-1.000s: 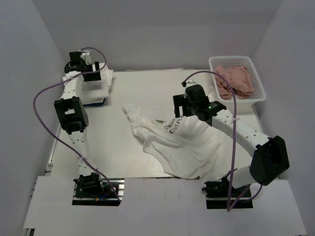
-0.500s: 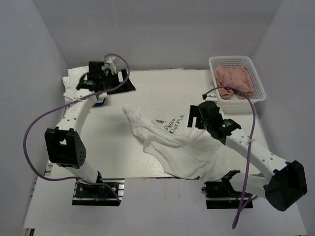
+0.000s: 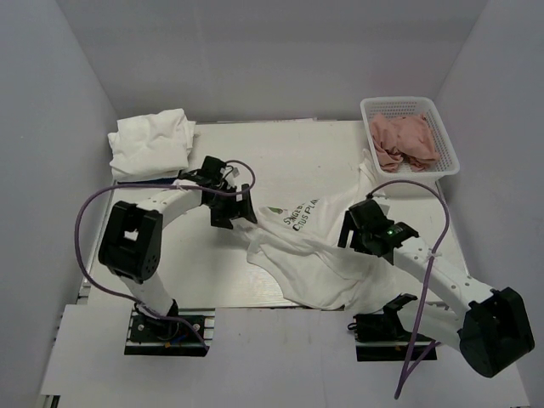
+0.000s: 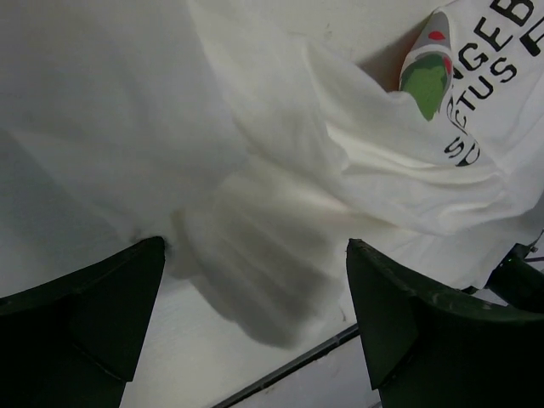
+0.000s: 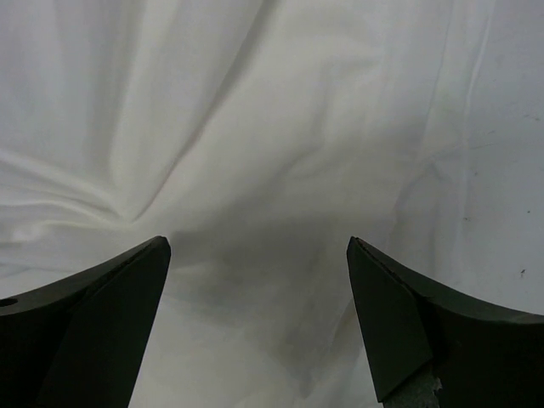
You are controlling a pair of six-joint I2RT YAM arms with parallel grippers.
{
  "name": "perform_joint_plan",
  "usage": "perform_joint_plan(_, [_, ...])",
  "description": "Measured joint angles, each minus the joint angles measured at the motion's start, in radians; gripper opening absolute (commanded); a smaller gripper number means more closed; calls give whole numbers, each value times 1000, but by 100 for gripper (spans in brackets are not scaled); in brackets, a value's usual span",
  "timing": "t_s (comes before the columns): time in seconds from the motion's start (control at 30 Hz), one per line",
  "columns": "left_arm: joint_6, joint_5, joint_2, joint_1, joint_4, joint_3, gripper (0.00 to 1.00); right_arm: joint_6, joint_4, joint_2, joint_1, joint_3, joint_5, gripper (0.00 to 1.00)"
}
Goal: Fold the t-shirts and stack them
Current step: Flatten out the tshirt
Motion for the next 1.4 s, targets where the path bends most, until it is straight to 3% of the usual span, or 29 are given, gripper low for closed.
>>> perform_joint_plan(0.07, [-9,6,49,-20,23,18,92,-11,10,2,0,-24,-38,90])
perform_joint_plan(0.17, [-15,2,130,-41,32,79,72,-46,44,27,0,-48,-113,90])
perform_joint_plan(0.2, [-12,0,160,-44,34,107,52,-61,62,50,1,-49,-148,90])
perform_joint_plan(0.27, [-1,-3,224,-48,27,170,32,-103,110,108,5,-48,-213,90])
perform_joint_plan(0.3, [12,-5,265,-48,22,214,15,-124,131,139,9,-47,-242,90])
perform_joint_plan(0.33, [14,-8,299,-48,17,250,9,-149,147,172,10,-43,-274,90])
perform_joint_plan(0.43, [20,-29,375,-39,-13,362,0,-229,178,255,18,4,-359,90])
perform_joint_plan(0.7, [56,-278,650,20,-141,880,0,-375,314,541,69,238,-592,90])
perform_joint_plan(0.83, [63,-305,728,81,-157,1012,16,-408,361,703,114,418,-687,90])
perform_joint_plan(0.87, [64,-304,737,99,-162,1032,36,-416,368,727,126,451,-697,90])
perform_joint_plan(0.93, [65,-298,749,130,-168,1068,50,-424,380,756,147,500,-712,90])
perform_joint_plan(0.97, [63,-295,751,139,-166,1078,68,-425,385,755,157,512,-717,90])
perform_joint_plan(1.0, [65,-293,749,160,-166,1089,98,-423,393,747,164,516,-722,90])
perform_joint_plan(1.1, [65,-290,716,190,-153,1071,100,-416,391,692,163,517,-686,90])
perform_joint_plan(1.2, [72,-283,615,194,-133,946,100,-381,369,580,152,507,-572,90])
perform_joint_plan(1.4, [58,-224,288,154,-71,488,100,-259,299,291,98,360,-268,90])
